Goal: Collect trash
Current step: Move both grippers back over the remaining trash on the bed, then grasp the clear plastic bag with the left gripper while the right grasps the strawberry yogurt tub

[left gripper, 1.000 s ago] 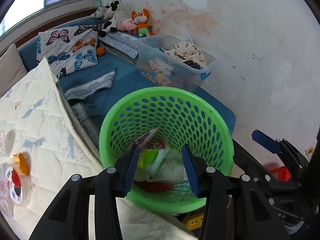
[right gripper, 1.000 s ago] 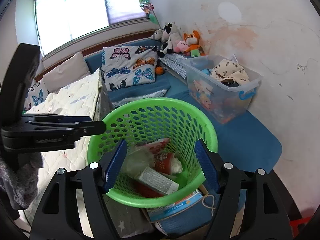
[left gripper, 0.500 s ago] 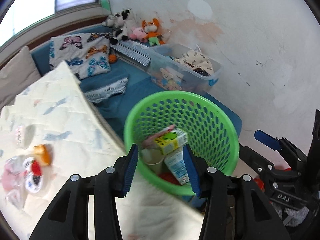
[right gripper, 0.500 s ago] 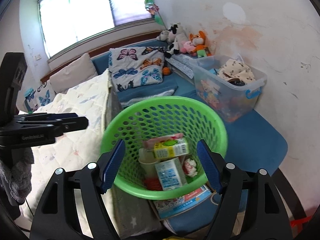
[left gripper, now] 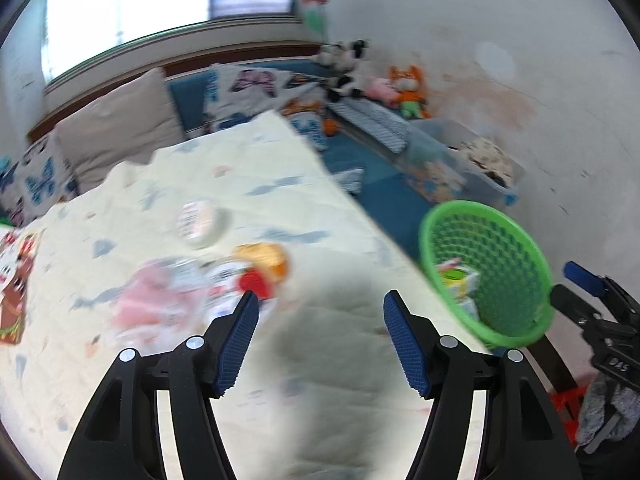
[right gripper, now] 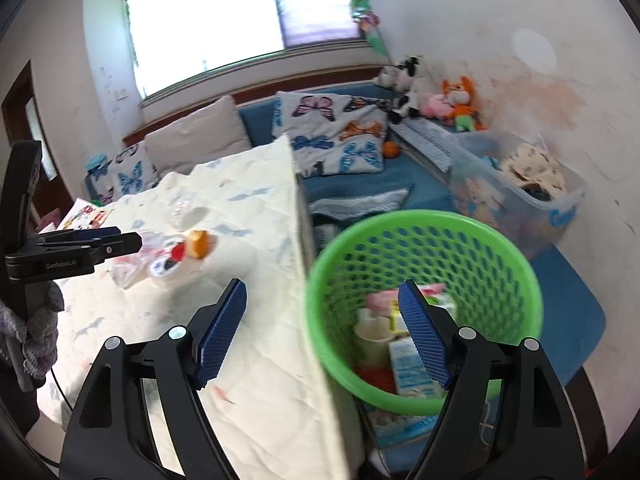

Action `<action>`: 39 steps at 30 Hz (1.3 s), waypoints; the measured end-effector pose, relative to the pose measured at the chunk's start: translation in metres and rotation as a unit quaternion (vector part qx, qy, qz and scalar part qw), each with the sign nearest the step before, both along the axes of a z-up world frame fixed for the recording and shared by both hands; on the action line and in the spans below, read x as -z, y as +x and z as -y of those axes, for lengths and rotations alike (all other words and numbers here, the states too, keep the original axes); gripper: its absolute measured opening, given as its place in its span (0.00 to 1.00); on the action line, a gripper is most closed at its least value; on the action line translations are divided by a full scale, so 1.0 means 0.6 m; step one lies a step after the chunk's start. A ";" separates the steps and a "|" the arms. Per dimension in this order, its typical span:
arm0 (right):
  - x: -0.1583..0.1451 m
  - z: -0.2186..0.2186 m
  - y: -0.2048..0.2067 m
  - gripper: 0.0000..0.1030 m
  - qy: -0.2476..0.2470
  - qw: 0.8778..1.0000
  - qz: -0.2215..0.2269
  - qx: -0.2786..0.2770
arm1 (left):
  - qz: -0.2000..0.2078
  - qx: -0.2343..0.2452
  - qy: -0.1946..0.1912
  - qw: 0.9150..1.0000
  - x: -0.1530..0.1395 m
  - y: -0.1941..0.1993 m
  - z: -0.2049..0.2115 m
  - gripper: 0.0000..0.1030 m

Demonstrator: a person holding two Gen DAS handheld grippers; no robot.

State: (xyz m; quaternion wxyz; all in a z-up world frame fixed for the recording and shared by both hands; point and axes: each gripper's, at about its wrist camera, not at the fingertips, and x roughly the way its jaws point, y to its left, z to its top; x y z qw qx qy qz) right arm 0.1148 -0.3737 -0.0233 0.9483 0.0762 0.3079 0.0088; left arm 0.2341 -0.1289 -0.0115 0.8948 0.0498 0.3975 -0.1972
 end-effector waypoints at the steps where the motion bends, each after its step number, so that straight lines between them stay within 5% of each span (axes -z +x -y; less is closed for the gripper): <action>1: -0.002 -0.011 0.005 0.77 -0.001 1.000 0.001 -0.006 | 0.001 -0.008 0.003 1.000 0.001 0.003 -0.014 0.64; 16: 0.007 -0.140 0.077 0.78 -0.008 0.997 -0.015 -0.078 | -0.015 -0.077 0.033 0.996 0.045 0.041 -0.200 0.75; 32: 0.029 -0.225 0.138 0.79 -0.024 0.991 -0.040 -0.122 | -0.028 -0.007 0.039 0.999 0.096 0.097 -0.234 0.89; 39: 0.052 -0.249 0.174 0.79 -0.024 0.989 -0.058 -0.133 | -0.049 0.016 0.012 0.999 0.115 0.139 -0.246 0.89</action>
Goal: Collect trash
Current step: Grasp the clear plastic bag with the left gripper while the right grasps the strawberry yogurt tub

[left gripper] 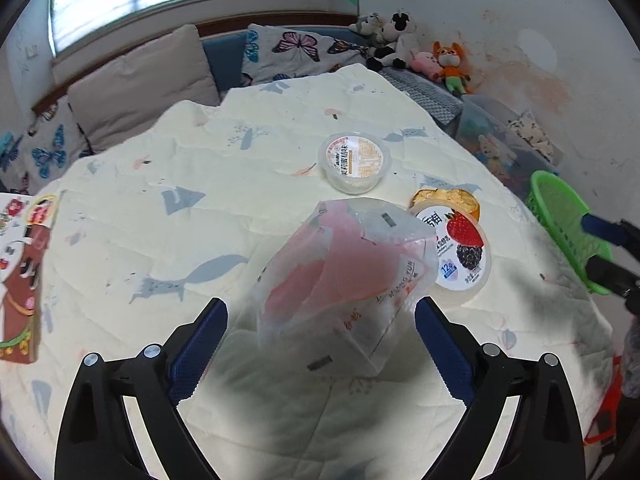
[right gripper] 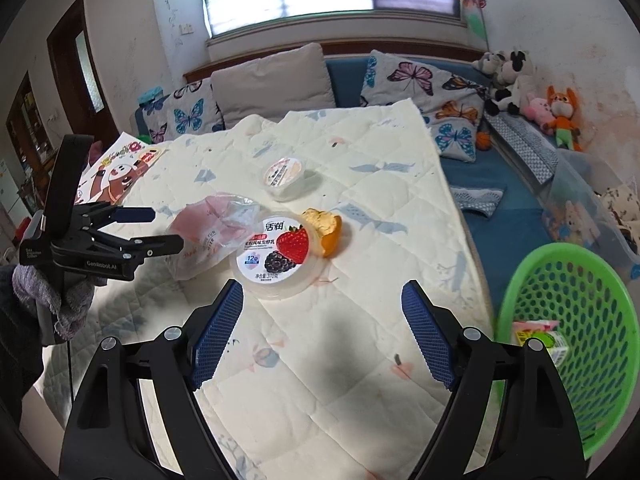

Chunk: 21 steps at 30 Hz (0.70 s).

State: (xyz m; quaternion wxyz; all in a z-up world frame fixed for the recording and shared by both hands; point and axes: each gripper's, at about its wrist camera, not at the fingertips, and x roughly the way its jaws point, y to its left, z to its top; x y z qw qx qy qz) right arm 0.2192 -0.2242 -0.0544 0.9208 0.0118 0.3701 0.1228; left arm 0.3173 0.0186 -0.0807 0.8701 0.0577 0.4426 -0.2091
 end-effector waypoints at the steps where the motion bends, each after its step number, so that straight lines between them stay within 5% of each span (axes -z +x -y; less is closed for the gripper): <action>1: 0.004 -0.003 0.005 0.79 0.001 1.000 -0.003 -0.002 | -0.004 0.003 -0.004 1.000 0.004 0.004 -0.001 0.89; 13: 0.045 -0.028 0.055 0.79 0.004 0.999 -0.035 -0.019 | -0.025 0.051 -0.040 0.998 0.031 0.036 -0.001 0.89; 21: 0.060 -0.043 0.077 0.79 0.003 0.999 -0.044 -0.031 | -0.040 0.056 -0.063 0.996 0.039 0.036 -0.012 0.62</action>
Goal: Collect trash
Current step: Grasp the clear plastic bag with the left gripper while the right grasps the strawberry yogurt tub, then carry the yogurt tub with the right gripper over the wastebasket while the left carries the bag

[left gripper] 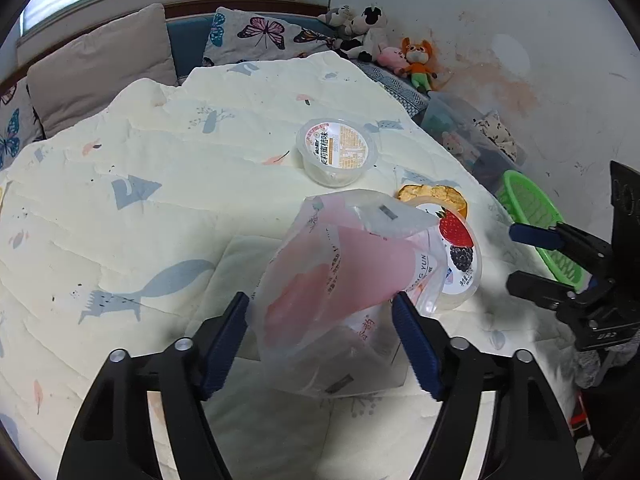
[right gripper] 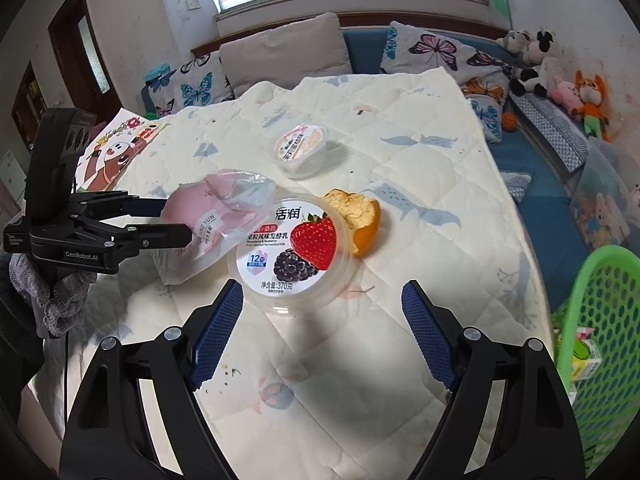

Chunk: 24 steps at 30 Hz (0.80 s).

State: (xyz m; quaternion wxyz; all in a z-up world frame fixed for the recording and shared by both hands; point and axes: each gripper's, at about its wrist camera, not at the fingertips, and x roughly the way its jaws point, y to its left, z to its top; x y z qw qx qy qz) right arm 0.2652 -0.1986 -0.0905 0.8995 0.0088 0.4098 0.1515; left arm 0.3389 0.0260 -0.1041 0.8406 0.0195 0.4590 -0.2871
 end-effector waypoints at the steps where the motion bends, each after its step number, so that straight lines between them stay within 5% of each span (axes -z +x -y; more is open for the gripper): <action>1: 0.003 -0.003 0.003 0.79 0.001 1.000 -0.002 -0.003 | -0.001 0.001 0.000 1.000 0.001 -0.001 0.000 0.58; 9: 0.019 -0.018 0.020 0.79 0.000 1.000 -0.012 -0.015 | 0.001 -0.013 0.021 1.000 -0.005 -0.018 -0.002 0.30; 24: 0.055 -0.071 0.064 0.88 -0.025 0.999 -0.027 -0.026 | 0.017 -0.090 0.024 0.996 -0.046 -0.036 -0.065 0.22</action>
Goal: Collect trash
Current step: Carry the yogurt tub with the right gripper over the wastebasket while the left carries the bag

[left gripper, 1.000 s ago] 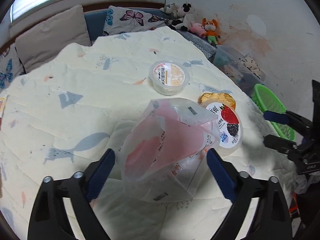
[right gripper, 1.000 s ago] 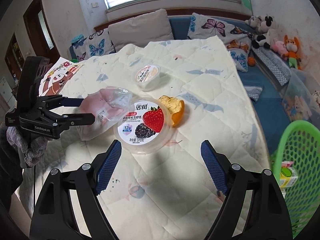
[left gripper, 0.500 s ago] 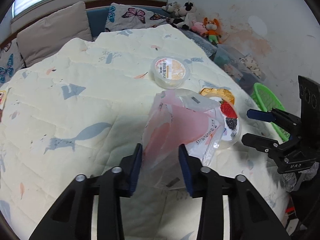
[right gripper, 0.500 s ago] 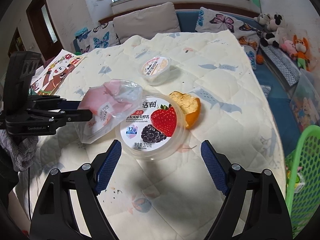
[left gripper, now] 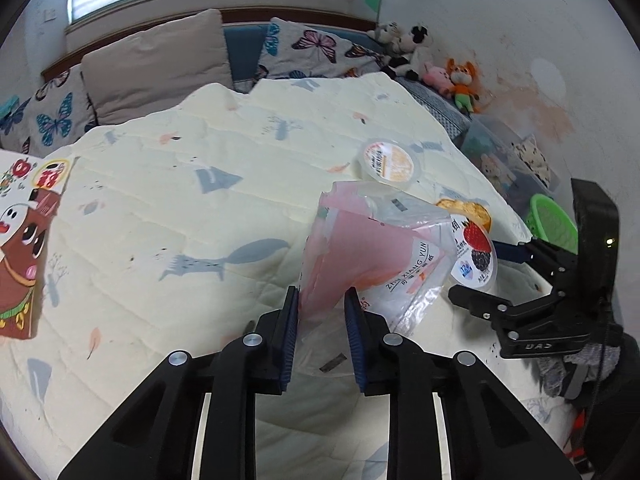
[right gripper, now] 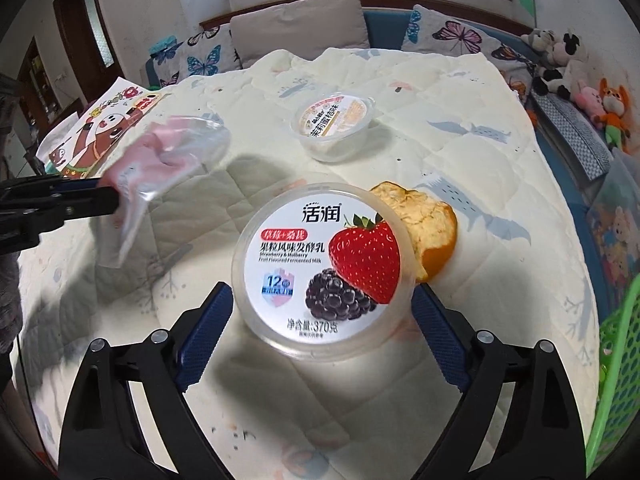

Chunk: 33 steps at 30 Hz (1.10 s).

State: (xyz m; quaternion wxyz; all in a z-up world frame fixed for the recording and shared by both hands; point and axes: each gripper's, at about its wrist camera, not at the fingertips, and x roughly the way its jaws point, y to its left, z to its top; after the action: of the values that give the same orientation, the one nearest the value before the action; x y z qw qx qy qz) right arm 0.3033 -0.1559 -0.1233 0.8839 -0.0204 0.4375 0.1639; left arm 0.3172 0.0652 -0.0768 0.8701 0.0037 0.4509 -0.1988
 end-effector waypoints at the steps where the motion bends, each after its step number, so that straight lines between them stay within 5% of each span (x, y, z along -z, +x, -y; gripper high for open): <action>1: 0.001 -0.001 0.003 0.88 0.001 1.000 -0.001 0.001 | 0.000 -0.003 -0.002 1.000 0.000 0.000 -0.003 0.22; 18: -0.042 0.031 -0.064 0.86 0.021 0.999 0.025 0.017 | 0.011 -0.006 -0.010 1.000 -0.028 -0.039 0.014 0.22; 33: -0.092 0.153 -0.174 0.86 0.031 0.994 0.062 0.082 | 0.020 0.036 -0.021 0.999 -0.065 -0.098 0.129 0.21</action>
State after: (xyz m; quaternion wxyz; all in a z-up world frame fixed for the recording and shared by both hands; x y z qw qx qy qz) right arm 0.1987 -0.2477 -0.0684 0.9201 0.0326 0.3768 0.1024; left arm 0.2584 -0.0125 -0.0378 0.8713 0.0058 0.4284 -0.2394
